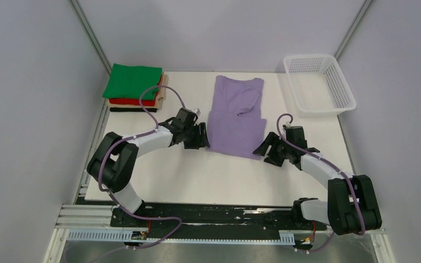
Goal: Fold and stack the t-shirts
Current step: Grab one side of the 2/3 rectangular tshirt with both arms
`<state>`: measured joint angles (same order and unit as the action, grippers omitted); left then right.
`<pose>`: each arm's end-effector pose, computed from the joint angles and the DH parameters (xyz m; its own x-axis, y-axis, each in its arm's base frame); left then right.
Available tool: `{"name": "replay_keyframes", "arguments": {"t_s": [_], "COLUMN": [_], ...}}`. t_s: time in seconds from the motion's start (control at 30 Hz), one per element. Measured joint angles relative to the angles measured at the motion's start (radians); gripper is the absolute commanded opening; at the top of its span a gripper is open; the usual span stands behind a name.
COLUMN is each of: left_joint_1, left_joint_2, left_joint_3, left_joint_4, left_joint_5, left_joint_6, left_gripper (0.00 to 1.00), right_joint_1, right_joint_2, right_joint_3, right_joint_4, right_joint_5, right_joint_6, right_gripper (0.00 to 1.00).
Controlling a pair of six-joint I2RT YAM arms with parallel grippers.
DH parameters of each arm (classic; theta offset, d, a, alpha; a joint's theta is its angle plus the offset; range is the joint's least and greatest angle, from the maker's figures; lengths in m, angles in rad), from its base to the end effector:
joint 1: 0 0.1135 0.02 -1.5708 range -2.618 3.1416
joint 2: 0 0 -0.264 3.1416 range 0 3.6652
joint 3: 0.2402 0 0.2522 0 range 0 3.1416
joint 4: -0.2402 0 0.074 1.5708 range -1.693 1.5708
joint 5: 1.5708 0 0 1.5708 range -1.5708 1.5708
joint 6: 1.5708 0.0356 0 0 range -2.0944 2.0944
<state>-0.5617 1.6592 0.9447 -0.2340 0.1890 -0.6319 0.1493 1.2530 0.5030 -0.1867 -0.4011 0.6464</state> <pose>0.2767 -0.1821 0.1727 -0.9187 -0.1073 -0.3802 0.0907 0.8793 -0.4675 0.2164 0.0466 0.1552 -0.8562 0.4320 -0.2835 0.1879 0.7714 0.6079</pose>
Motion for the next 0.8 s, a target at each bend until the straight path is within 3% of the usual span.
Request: {"name": "replay_keyframes", "arguments": {"t_s": [0.27,0.4,0.47,0.57,0.63,0.8], "left_joint_1": [-0.004,-0.007,-0.007,-0.008,-0.007,-0.008], "left_joint_2": [0.063,0.080,0.093,0.120,0.137,0.145], "left_joint_3": [0.000,0.000,0.002,0.011,0.019,0.023], "left_joint_4": [0.059,0.084,0.105,0.129,0.143,0.158], "left_joint_5": [0.042,0.061,0.076,0.098,0.118,0.132], "left_joint_6": [-0.028,-0.039,-0.043,-0.047,-0.056,-0.059], "left_gripper": [0.46,0.39,0.30,0.02,0.00,0.00], "right_joint_1": [0.000,0.005,0.010,0.016,0.018,0.019], "right_joint_2": [0.018,0.068,0.089,0.112,0.112,0.089], "right_joint_3": [-0.026,-0.027,-0.027,-0.027,-0.027,-0.033], "right_joint_4": [0.025,0.058,0.078,0.094,0.103,0.101], "right_joint_5": [0.023,0.016,0.013,0.013,0.007,0.009], "right_joint_6": [0.029,0.040,0.044,0.052,0.054,0.047], "right_gripper": [0.44,0.28,0.15,0.06,0.00,0.00]}}
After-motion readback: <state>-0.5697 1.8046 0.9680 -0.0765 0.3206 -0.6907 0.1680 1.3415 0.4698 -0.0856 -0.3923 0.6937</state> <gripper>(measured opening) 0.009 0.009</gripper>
